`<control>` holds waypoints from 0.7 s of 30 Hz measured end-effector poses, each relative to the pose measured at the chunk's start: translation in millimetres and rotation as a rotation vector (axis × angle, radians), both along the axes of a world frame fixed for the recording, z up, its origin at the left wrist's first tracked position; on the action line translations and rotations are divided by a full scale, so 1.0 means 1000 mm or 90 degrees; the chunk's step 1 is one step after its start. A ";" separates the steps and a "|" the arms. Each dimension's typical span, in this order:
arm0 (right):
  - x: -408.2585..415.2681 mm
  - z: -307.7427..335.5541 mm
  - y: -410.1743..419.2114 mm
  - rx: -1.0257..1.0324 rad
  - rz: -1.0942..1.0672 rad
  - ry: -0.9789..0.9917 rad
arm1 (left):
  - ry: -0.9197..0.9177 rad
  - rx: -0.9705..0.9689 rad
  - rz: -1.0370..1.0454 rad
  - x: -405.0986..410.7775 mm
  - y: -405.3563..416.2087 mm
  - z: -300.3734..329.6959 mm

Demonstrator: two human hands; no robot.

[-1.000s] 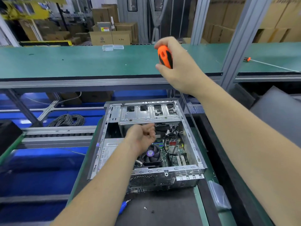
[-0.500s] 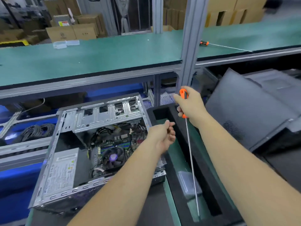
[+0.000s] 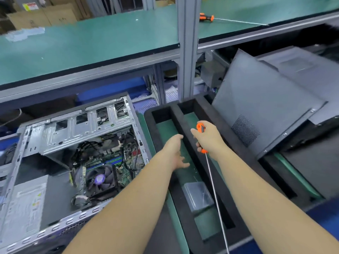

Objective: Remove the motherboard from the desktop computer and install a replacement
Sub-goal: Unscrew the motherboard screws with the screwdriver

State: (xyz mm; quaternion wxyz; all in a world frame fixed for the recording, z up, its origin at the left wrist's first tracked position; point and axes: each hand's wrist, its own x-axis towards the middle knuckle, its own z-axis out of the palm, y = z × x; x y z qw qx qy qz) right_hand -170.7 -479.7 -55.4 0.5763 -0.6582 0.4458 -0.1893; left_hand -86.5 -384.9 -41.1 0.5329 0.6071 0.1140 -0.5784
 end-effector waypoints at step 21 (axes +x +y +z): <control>0.107 0.039 0.145 -0.692 0.128 0.460 | -1.081 0.538 -0.391 0.209 0.302 0.014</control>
